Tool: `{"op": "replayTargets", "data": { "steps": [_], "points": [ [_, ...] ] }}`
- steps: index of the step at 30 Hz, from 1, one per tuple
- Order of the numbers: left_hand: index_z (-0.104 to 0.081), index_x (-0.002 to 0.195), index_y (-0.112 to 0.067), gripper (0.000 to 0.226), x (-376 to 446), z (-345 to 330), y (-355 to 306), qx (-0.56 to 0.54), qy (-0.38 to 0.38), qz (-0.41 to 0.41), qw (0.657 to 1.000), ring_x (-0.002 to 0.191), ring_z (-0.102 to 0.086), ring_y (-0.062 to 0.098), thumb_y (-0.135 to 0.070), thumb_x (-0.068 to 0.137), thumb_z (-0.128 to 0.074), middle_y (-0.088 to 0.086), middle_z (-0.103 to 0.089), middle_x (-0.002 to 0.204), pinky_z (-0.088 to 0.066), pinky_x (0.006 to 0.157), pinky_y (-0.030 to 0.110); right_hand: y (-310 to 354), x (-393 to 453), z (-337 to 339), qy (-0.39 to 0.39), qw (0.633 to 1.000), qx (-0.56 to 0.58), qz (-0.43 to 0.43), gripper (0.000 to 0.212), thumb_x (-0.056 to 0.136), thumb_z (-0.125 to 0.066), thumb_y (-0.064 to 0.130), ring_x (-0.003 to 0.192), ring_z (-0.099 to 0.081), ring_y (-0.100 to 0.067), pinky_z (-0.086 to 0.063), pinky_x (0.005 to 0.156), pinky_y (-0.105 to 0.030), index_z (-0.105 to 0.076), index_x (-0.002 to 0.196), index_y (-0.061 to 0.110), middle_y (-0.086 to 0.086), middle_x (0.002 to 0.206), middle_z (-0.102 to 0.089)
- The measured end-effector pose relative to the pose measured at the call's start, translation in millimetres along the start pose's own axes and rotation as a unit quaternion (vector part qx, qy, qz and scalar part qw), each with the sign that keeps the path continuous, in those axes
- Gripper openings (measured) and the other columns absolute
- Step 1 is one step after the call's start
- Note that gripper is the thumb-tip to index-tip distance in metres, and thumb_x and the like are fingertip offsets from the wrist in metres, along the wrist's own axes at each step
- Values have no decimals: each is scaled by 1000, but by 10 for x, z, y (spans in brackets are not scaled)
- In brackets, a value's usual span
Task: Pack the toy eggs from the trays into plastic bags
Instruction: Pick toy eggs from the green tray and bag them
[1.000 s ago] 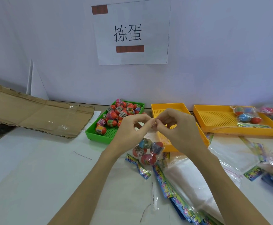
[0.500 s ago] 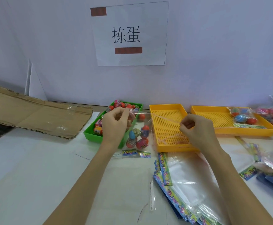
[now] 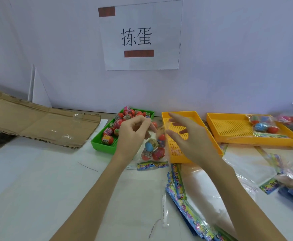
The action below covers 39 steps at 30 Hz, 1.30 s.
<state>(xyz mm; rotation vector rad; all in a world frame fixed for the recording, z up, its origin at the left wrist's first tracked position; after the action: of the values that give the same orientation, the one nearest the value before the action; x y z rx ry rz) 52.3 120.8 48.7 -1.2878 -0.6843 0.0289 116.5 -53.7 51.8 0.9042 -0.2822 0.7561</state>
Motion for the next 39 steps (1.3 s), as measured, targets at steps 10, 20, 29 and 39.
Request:
{"op": "replayTargets", "data": {
  "steps": [10, 20, 29, 39],
  "points": [
    [-71, 80, -1, 30, -16, -18, 11, -20, 1, 3, 1000, 63, -60, 6, -4, 104, -54, 7, -73, 77, -52, 66, 19, -121, -1, 115, -57, 997, 20, -45, 6, 96, -73, 18, 84, -66, 1, -47, 69, -8, -76, 95, 23, 15, 87, -72],
    [-68, 75, -7, 34, -109, -209, 4, -44, -9, 6, 999, 62, -56, 13, -10, 106, -54, 12, -70, 75, -50, 66, 22, -288, 8, 158, -13, 997, 14, -75, 14, 100, -66, 21, 82, -62, -2, -44, 66, -11, -69, 87, 17, 9, 82, -67],
    [-64, 95, -7, 36, -176, -186, 135, -20, -86, 63, 994, 84, -74, 21, -29, 113, -42, 3, -76, 87, -58, 85, 39, -402, 7, 276, 23, 983, 134, -126, 13, 92, -76, 32, 58, -59, -1, -48, 54, -15, -82, 84, 25, 6, 72, -74],
    [-58, 111, -18, 17, -147, -374, 236, 83, 46, 36, 995, 86, -65, 1, -7, 99, -65, -7, -68, 95, -53, 74, 18, -613, -41, 311, 11, 987, 43, -152, 11, 93, -76, 28, 59, -58, 2, -38, 59, -18, -83, 86, 23, 11, 68, -69]
  ]
}}
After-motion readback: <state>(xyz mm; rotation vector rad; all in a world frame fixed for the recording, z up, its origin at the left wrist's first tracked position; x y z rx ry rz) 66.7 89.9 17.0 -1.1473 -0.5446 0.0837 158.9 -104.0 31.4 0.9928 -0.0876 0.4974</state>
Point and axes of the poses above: each hand's wrist, its own x-axis towards the middle knuckle, its own z-axis out of the back of the hand, y = z × x, the point moved 8 cm from there along x, towards the middle knuckle
